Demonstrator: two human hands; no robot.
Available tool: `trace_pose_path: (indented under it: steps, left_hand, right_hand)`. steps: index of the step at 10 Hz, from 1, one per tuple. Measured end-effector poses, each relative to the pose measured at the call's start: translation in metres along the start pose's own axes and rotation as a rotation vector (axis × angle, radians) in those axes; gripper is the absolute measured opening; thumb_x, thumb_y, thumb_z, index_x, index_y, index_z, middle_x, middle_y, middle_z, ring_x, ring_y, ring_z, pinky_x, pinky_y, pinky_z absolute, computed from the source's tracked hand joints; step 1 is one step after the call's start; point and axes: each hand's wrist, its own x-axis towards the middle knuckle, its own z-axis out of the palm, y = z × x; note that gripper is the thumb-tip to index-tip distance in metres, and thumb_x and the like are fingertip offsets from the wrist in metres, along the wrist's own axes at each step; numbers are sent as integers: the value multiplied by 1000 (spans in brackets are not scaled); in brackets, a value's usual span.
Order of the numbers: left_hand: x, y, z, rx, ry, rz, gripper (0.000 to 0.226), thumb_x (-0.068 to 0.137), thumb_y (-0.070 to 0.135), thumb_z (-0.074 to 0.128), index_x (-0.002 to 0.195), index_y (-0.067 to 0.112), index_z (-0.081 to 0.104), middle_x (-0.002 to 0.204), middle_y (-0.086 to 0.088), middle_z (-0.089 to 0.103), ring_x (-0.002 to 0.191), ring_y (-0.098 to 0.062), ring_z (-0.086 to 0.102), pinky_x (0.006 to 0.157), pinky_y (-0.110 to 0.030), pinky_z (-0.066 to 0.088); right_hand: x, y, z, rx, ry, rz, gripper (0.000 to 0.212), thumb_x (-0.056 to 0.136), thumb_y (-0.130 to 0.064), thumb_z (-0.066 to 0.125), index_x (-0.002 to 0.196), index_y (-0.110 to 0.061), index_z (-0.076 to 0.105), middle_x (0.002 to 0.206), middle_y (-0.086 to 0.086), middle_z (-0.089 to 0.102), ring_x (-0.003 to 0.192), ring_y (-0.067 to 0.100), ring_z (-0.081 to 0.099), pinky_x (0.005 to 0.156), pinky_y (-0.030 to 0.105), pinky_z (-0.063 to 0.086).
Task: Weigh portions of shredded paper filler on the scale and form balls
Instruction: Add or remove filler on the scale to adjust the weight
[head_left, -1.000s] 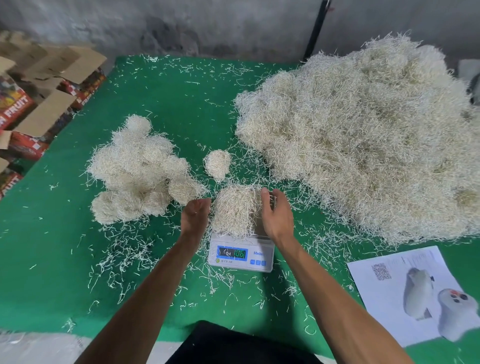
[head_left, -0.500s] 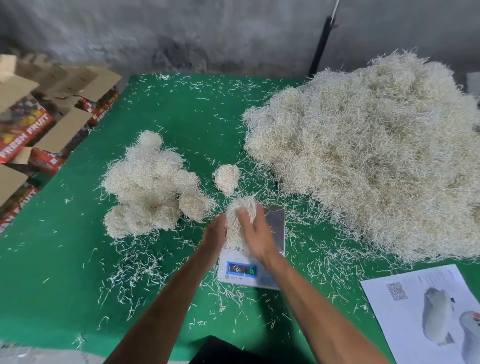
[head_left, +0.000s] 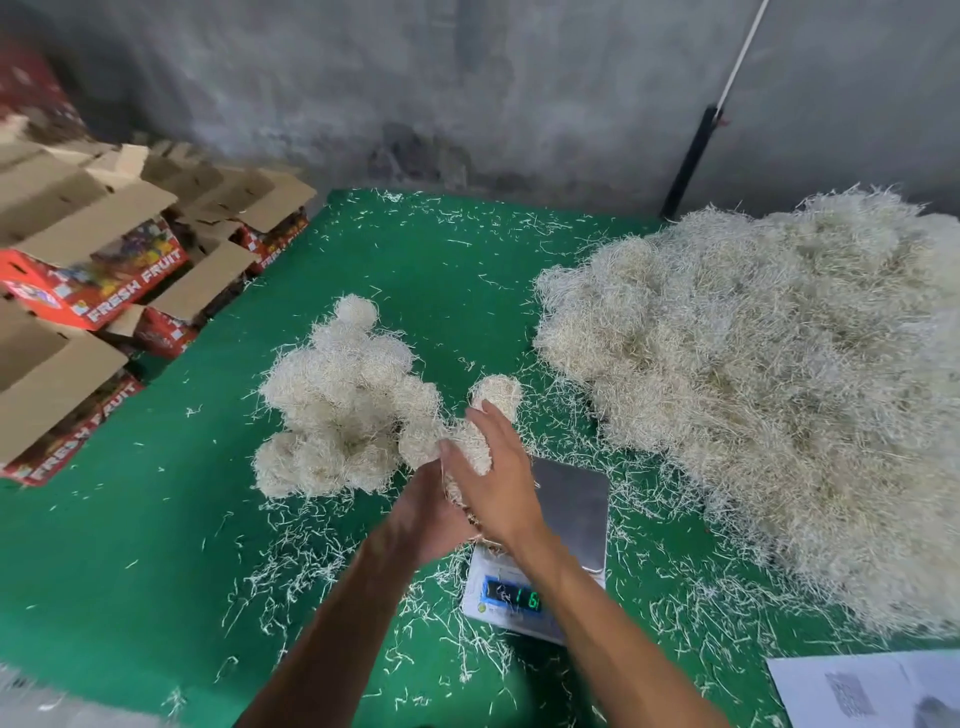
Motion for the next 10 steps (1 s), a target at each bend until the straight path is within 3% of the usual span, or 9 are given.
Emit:
trace_pose_path:
  steps: [1,2,3,4,5,6,8,9,10]
  left_hand:
    - [0,4,-9,176,280,-81,37,106,38,32,125,15,55,90,1,64,72,-13,68,53,-28,59]
    - [-1,-9,-4,238,318,-54,29,111,38,26,112,30,54,106,6,67,83,0,71,68,-22,58]
    - [-3,-13,10,238,190,64,29,105,30,49,130,22,61,132,-8,63,121,-17,61,101,-46,49]
    - [-1,7,-9,342,165,192,22,97,32,58,106,12,61,96,0,72,82,-1,71,71,-28,60]
    - [8,15,-29,75,361,3,37,109,35,25,93,19,54,77,2,73,58,-4,70,53,-21,58]
    - [1,14,-11,600,327,117,24,109,15,31,112,22,54,123,-5,60,89,9,65,71,-8,52]
    - [15,29,6,214,275,86,10,99,9,58,107,6,62,98,-11,68,82,-20,72,72,-32,62]
    - [16,20,11,304,366,140,40,111,8,23,99,35,50,88,23,64,70,14,63,69,-4,48]
    - [8,11,23,487,269,263,41,107,0,35,110,40,43,95,42,61,89,30,53,88,-1,43]
  right_hand:
    - [-8,-5,6,107,7,-33,47,98,-50,63,141,-32,58,150,-20,50,141,-2,42,124,40,33]
    - [-17,-13,19,-7,-22,-286,41,98,-41,62,139,-33,61,153,-19,49,145,2,40,124,34,31]
    - [-3,-20,7,-1,19,-216,47,99,-49,62,143,-35,59,148,-20,55,138,-3,47,119,34,39]
    - [8,-14,-15,-143,-27,-208,49,100,-47,62,146,-31,56,152,-14,53,142,5,45,120,41,37]
    - [-2,-12,-14,-220,-107,-338,54,103,-41,57,155,-32,46,163,-12,38,153,8,30,128,40,25]
    - [-2,-29,3,-71,-66,-384,48,106,-47,52,150,-26,53,159,-7,47,150,7,36,126,41,30]
    - [20,-19,-34,-214,-8,-335,37,104,-28,62,138,-16,67,154,2,53,144,20,46,122,45,34]
    - [5,-24,-13,-205,-97,-576,38,99,-18,59,135,-13,68,140,3,65,134,19,56,121,36,35]
    - [25,-32,-24,-176,-169,-392,40,106,-34,54,144,-25,60,142,-5,63,131,9,56,117,37,41]
